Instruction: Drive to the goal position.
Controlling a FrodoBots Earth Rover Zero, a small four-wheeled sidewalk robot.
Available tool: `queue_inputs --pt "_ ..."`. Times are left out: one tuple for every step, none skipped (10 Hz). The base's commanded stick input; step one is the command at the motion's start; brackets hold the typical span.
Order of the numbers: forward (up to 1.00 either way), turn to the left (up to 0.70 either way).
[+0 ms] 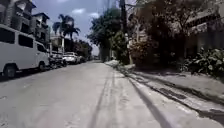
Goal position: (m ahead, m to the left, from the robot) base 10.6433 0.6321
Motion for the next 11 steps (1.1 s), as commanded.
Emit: queue_inputs --pt "1.00 0.00" --pt "1.00 0.00" --pt "1.00 0.00" --pt "1.00 0.00" --pt "1.00 0.00" --pt "1.00 0.00" --pt "1.00 0.00" --pt "1.00 0.00" --pt "1.00 0.00" --pt "1.00 0.00" --pt "1.00 0.00"
